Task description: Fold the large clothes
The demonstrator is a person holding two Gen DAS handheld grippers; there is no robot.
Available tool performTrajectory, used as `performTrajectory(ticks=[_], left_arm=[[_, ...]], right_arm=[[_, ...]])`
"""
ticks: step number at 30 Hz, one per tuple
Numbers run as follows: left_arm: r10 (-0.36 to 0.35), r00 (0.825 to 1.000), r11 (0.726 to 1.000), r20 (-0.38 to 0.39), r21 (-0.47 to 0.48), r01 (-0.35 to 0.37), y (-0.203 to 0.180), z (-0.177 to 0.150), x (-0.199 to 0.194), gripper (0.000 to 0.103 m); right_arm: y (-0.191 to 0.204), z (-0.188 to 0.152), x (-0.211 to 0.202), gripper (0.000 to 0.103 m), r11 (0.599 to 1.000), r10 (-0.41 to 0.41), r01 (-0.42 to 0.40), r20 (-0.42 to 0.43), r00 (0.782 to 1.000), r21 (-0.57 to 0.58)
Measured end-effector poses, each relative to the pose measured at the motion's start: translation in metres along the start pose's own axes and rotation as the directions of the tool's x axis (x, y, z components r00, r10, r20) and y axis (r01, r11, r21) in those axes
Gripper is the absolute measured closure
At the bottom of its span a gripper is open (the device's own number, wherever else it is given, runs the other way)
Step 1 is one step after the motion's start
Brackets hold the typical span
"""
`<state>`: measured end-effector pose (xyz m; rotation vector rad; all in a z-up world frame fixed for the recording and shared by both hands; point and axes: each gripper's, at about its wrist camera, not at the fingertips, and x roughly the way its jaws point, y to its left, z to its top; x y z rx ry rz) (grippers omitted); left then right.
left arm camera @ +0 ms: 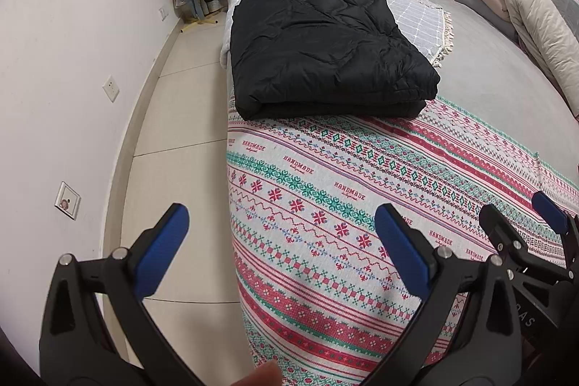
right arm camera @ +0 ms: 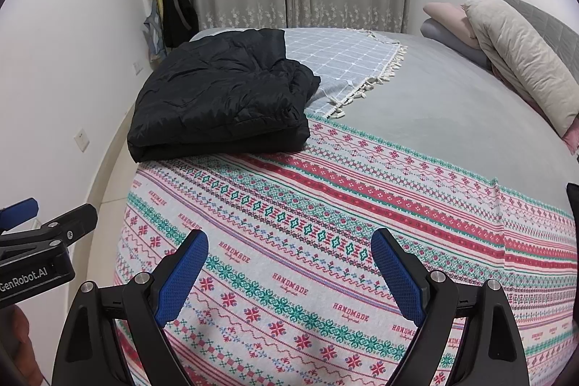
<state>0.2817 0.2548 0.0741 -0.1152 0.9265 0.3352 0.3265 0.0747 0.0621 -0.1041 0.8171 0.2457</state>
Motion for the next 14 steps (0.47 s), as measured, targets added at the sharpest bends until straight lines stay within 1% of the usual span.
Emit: performTrajectory(ticks=[7, 10, 14], left_arm=[[-0.001, 1.000, 1.000, -0.004, -0.003, 0.001, 0.001, 0.000, 0.001, 0.001], [-0.014, 1.000, 1.000, -0.012, -0.009, 0.014, 0.003, -0.001, 0.003, 0.001], [-0.022, 0.999, 1.000, -0.027, -0.021, 0.021, 0.007, 0.000, 0.007, 0.001]], right_arm=[[0.001, -0.001, 0.000, 0.011, 1.000, 0.000, 0.000, 0.000, 1.000, -0.002], [0.003, -0.001, 0.000, 0.011, 1.000, -0.004, 0.004, 0.000, 1.000, -0.007], [0.011, 0.000, -0.008, 0.011, 0.999, 0.010, -0.010, 0.018, 1.000, -0.033]])
